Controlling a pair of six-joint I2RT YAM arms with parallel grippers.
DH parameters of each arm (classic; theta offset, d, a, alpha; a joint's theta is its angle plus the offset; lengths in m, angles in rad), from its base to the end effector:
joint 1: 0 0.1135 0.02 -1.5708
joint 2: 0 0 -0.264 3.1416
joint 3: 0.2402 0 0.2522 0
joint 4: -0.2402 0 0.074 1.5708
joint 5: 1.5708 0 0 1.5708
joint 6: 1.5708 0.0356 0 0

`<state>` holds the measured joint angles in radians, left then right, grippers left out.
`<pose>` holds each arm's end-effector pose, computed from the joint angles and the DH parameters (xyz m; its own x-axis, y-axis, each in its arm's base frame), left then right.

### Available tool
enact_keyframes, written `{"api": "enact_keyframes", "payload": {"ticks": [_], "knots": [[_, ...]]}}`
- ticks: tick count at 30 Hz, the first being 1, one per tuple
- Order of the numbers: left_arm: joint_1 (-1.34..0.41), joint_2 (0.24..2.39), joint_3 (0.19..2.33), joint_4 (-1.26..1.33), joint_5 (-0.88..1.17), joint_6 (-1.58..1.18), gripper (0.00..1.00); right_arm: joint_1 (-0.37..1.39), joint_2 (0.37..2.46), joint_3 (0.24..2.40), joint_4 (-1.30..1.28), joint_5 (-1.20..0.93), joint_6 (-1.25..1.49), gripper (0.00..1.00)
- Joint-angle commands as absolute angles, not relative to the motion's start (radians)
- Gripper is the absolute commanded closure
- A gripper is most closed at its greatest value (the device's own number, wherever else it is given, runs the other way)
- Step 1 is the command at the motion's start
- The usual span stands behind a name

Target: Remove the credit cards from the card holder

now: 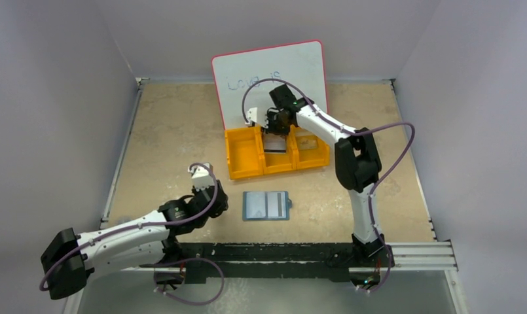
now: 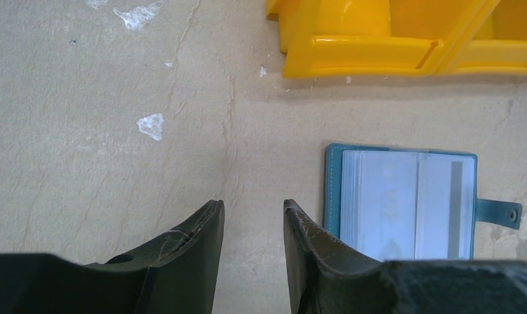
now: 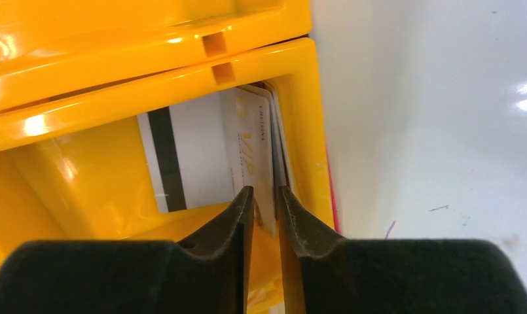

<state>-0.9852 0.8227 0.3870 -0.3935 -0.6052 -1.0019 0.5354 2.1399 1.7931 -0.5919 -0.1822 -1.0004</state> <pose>0.1040 -0.1201 0.1819 -0.6180 -0.3217 -0.7173 -0.0886 0.9351 -0.3431 0.4073 0.2491 0.2211 0.1251 -0.8882 -0.4421 -0.9047 0.0808 -0.4184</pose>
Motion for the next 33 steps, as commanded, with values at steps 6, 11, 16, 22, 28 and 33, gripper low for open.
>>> {"api": "enact_keyframes", "payload": {"ticks": [6,11,16,22,28,33], "knots": [[-0.989,0.857,0.419,-0.343,-0.611,-0.986,0.61,0.533,1.988,1.754,-0.387,-0.025,-0.918,0.77],[-0.989,0.848,0.428,-0.318,-0.596,-0.987,0.58,0.538,1.817,1.657,-0.255,-0.078,-0.700,0.75],[-0.989,0.862,0.434,-0.272,-0.568,-0.993,0.56,0.547,1.546,1.359,-0.005,-0.148,-0.364,0.69],[-0.989,0.888,0.431,-0.193,-0.512,-1.009,0.56,0.548,1.306,1.065,0.029,-0.222,0.219,0.63],[-0.988,0.949,0.437,-0.048,-0.389,-1.002,0.55,0.729,1.115,0.769,0.104,-0.195,0.588,0.61],[-0.989,1.030,0.450,0.072,-0.276,-0.994,0.56,0.951,1.059,0.652,-0.014,0.196,0.890,0.65]]}}
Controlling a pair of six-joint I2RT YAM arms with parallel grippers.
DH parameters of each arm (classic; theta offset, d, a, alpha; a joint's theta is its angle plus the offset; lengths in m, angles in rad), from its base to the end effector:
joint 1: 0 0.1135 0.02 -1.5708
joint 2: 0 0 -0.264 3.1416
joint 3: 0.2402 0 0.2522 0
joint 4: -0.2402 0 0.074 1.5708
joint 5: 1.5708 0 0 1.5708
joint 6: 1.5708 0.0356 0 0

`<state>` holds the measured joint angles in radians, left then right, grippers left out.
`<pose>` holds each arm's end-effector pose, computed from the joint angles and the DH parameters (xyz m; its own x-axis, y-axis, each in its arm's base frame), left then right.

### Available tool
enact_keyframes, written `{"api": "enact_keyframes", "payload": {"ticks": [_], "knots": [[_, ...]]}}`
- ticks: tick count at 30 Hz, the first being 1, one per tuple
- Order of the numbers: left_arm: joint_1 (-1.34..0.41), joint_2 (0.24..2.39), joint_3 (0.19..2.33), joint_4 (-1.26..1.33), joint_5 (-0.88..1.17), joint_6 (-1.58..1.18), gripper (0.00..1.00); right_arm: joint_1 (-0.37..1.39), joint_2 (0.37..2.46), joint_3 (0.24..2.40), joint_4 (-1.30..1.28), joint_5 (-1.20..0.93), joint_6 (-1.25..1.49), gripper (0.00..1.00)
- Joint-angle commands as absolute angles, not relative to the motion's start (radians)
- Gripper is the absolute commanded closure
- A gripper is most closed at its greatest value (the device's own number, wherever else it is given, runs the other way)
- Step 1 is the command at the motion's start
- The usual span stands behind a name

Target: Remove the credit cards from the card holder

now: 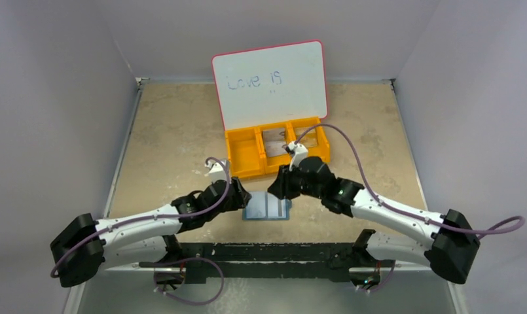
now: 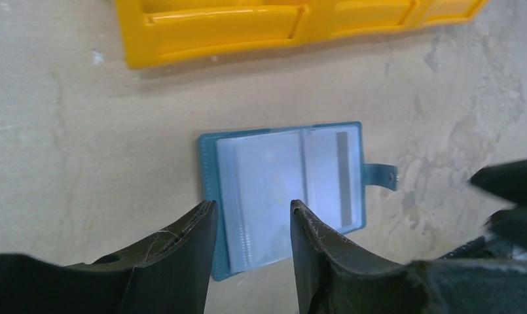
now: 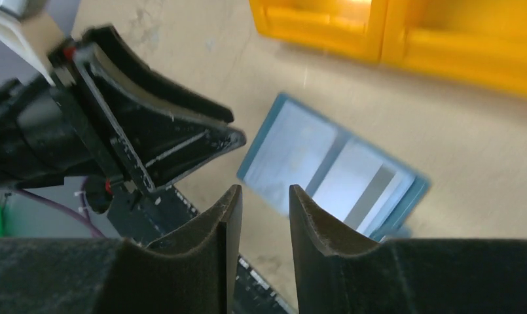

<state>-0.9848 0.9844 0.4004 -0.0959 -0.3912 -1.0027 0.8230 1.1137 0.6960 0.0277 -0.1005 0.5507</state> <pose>0.1189 -0.1545 0.1812 -0.6981 -0.3573 -0.6205 0.0331 0.8495 -0.5265 0.1694 0.1879 0.2643 -0.6351 0.0809 -0.7682 -0.5401 0.6645 0.5165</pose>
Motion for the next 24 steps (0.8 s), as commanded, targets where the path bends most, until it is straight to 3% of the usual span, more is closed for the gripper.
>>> {"api": "enact_keyframes", "payload": {"ticks": [1,9,12,19,24], "knots": [[-0.989,1.049,0.454,0.083,-0.260,-0.993,0.56,0.985,1.063,0.653,-0.060,0.250,0.920,0.64],[-0.989,1.126,0.478,0.123,-0.195,-0.987,0.57,1.050,1.176,0.617,-0.121,0.304,1.022,0.60],[-0.989,1.168,0.476,0.162,-0.156,-0.993,0.58,1.050,1.195,0.597,-0.148,0.338,1.061,0.50],[-0.991,1.317,0.520,0.251,-0.025,-0.992,0.62,1.049,1.264,0.568,-0.068,0.291,1.023,0.51],[-0.990,1.354,0.531,0.233,-0.038,-0.987,0.65,1.050,1.342,0.581,-0.118,0.320,1.067,0.50]]}}
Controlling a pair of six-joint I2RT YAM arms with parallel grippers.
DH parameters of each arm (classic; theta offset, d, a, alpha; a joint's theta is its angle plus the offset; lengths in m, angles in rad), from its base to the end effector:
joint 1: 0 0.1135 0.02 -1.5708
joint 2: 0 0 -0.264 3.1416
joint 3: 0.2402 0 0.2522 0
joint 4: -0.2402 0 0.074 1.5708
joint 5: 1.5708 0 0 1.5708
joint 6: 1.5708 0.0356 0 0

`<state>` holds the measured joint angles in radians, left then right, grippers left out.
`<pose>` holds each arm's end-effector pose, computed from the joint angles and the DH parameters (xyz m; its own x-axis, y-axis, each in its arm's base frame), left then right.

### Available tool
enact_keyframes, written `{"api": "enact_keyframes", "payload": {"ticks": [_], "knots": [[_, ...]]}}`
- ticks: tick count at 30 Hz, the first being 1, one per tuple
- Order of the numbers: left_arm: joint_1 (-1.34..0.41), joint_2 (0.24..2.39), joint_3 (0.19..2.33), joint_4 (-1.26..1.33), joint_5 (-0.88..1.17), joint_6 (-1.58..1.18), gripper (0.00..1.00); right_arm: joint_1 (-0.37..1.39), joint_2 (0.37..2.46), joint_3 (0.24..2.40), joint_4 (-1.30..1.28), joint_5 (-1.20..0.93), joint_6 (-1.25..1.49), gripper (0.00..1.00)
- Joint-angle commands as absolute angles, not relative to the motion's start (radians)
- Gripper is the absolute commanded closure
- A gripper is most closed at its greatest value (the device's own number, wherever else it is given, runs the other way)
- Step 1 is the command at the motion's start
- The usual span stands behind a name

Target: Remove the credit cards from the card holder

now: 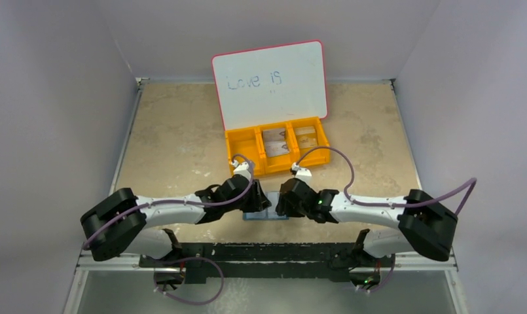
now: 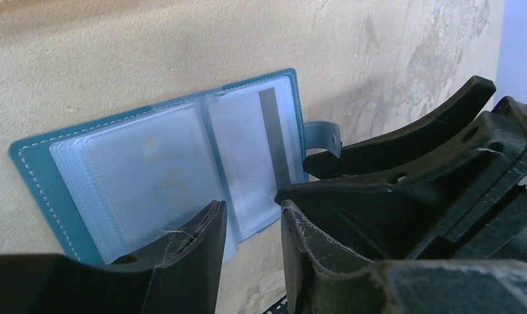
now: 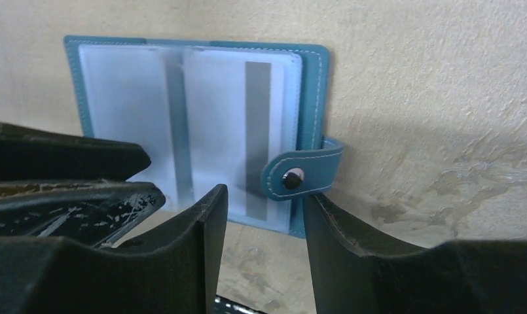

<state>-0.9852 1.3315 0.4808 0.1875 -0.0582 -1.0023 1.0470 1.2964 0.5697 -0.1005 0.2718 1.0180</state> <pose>0.1401 -0.2075 0.1580 -0.8630 -0.2209 -0.4544 0.1475 0.7500 -0.6448 0.1307 0.2071 0.1700 -0.8258 0.2093 -0.5236 -0.0769 0.8780 0.4724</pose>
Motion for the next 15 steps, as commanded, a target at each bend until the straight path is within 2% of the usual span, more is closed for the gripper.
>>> {"api": "enact_keyframes", "payload": {"ticks": [1,5,8,10,12,15], "knots": [[-0.991,1.362,0.538,0.199,-0.057,-0.989,0.66,1.049,1.370,0.593,-0.136,0.338,1.080,0.51],[-0.992,1.384,0.527,0.172,-0.095,-0.990,0.67,1.050,1.426,0.615,-0.119,0.357,1.079,0.56],[-0.993,1.418,0.531,0.131,-0.115,-0.982,0.71,1.049,1.422,0.617,-0.084,0.350,1.073,0.72],[-0.997,1.427,0.525,0.109,-0.142,-0.991,0.73,1.049,1.413,0.614,-0.070,0.333,1.071,0.92],[-0.999,1.421,0.508,0.110,-0.169,-1.002,0.73,1.049,1.406,0.616,-0.065,0.314,1.060,1.00],[-0.998,1.411,0.501,0.102,-0.194,-1.005,0.75,1.049,1.403,0.637,-0.063,0.311,1.038,1.00]]}}
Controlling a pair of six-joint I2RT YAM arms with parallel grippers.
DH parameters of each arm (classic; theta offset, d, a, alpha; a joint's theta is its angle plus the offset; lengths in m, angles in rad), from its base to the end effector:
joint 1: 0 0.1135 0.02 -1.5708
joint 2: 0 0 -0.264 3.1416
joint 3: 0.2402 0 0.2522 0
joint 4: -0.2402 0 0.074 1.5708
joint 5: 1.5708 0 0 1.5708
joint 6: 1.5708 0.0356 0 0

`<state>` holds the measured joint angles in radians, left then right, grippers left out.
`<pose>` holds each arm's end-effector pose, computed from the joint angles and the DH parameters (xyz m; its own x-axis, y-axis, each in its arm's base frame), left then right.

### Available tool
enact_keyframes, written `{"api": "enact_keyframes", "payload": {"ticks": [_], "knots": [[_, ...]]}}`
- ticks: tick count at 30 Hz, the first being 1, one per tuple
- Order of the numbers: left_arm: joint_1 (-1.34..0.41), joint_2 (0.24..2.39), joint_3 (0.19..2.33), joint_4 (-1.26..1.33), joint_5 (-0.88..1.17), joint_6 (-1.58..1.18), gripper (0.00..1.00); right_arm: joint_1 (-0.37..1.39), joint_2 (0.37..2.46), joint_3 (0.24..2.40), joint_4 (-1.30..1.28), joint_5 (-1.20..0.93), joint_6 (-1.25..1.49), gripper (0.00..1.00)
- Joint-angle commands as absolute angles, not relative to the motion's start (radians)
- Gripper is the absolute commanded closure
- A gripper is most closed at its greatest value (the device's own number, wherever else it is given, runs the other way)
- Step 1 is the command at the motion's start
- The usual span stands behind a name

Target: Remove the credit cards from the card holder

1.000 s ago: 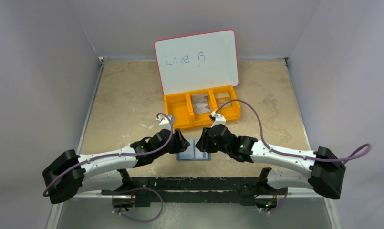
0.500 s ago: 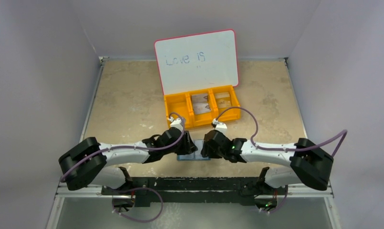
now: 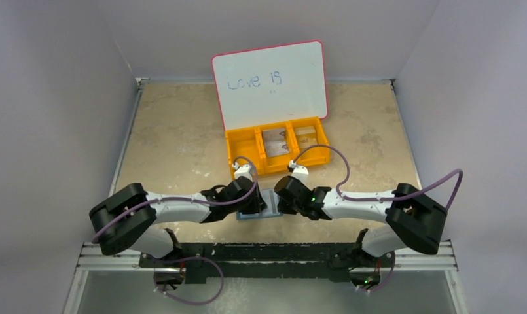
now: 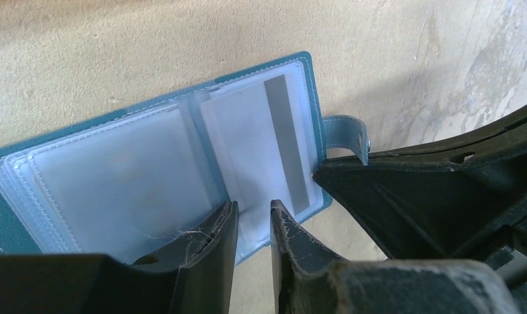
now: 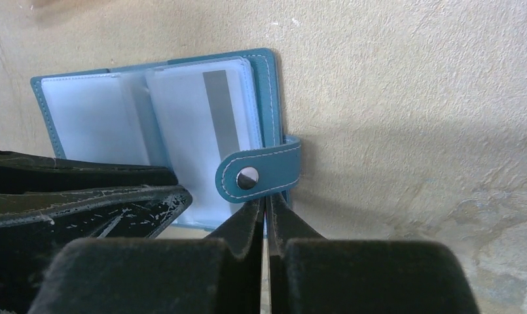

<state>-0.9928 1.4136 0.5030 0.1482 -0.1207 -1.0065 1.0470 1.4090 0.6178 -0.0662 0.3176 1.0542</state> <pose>0.1431 -0.2115 0.1420 -0.8642 -0.2105 -0.4570 0.1004 0.8179 -0.5666 0.1411 0.2221 0.1605 -0.8132 0.2436 -0.5285 -0.0270 0.8914 0.4524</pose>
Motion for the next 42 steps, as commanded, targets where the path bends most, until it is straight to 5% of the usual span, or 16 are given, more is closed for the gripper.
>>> {"api": "enact_keyframes", "payload": {"ticks": [1,15,18,24,33,42], "knots": [[-0.998,1.410,0.502,0.093,-0.200,-1.005,0.77,1.049,1.397,0.641,-0.061,0.309,1.032,1.00],[-1.000,1.346,0.524,-0.018,-0.306,-1.000,0.64,1.048,1.216,0.550,-0.028,0.302,1.074,1.00],[-0.999,1.324,0.534,-0.019,-0.301,-0.993,0.64,1.048,1.224,0.563,0.032,0.249,1.028,0.83],[-0.999,1.215,0.550,-0.036,-0.318,-0.984,0.63,1.048,1.233,0.563,0.144,0.205,1.008,0.71],[-0.998,1.230,0.559,-0.148,-0.403,-0.975,0.62,1.048,1.332,0.583,0.258,0.134,0.983,0.68],[-0.995,1.294,0.510,-0.106,-0.384,-0.999,0.63,1.046,1.544,0.739,-0.005,0.265,1.072,0.67]]}}
